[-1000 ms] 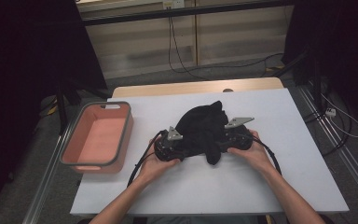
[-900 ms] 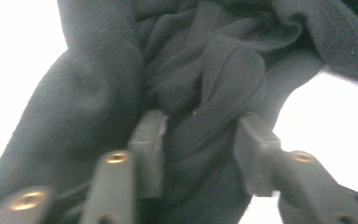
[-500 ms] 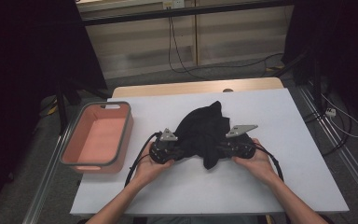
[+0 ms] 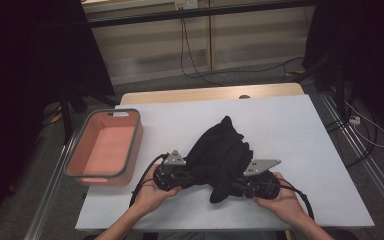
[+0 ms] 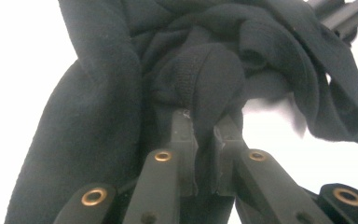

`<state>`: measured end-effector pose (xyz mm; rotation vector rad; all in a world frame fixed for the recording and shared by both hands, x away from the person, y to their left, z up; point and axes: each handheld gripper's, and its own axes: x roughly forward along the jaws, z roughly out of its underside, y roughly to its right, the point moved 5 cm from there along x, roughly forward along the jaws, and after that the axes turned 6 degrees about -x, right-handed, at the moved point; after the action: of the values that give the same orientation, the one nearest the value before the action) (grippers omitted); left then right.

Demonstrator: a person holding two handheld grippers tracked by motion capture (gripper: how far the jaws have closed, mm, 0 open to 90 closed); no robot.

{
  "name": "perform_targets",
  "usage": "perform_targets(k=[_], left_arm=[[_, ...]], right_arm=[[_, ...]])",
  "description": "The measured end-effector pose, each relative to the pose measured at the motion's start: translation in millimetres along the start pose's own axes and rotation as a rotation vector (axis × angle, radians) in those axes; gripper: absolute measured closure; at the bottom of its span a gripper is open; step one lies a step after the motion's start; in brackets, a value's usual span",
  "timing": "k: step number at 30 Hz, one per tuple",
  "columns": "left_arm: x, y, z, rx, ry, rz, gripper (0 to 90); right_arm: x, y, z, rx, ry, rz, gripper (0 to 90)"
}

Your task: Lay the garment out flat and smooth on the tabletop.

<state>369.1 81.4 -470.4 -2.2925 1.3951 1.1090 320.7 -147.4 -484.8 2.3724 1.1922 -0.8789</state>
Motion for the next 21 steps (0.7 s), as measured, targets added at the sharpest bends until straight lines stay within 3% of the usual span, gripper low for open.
perform_targets(k=[4,6,8,10,12,14,16,21], left_arm=[[-14.5,5.5,11.4,-0.005,0.011,0.013,82.2],[-18.4,2.7,16.6,-0.018,0.013,0.005,81.6],[-19.8,-1.1,18.8,-0.022,0.011,-0.006,77.5],[-21.7,-0.9,16.4,-0.035,0.022,0.003,74.7],[-24.8,2.1,11.2,-0.004,0.040,-0.014,67.8],[-29.0,5.6,4.9,-0.008,0.072,0.004,60.4],[-33.0,6.7,-1.0,0.003,0.097,-0.001,59.4],[-33.2,5.2,-10.1,-0.003,0.129,-0.014,52.6]], right_arm=[[-6.4,-18.7,0.5,0.003,0.013,-0.031,75.4],[-7.2,-23.3,0.2,-0.021,0.010,-0.039,71.1],[-7.3,-21.4,-1.9,-0.032,0.014,-0.027,58.1],[-8.3,-15.5,-4.5,-0.012,0.006,-0.016,49.7],[-12.2,-11.0,-8.9,-0.002,0.028,-0.012,43.9],[-16.5,-6.7,-15.4,0.001,0.054,0.004,43.1],[-18.3,-3.7,-23.0,-0.026,0.070,0.025,47.2],[-6.9,-5.3,-45.0,-0.042,0.104,-0.013,56.2]])
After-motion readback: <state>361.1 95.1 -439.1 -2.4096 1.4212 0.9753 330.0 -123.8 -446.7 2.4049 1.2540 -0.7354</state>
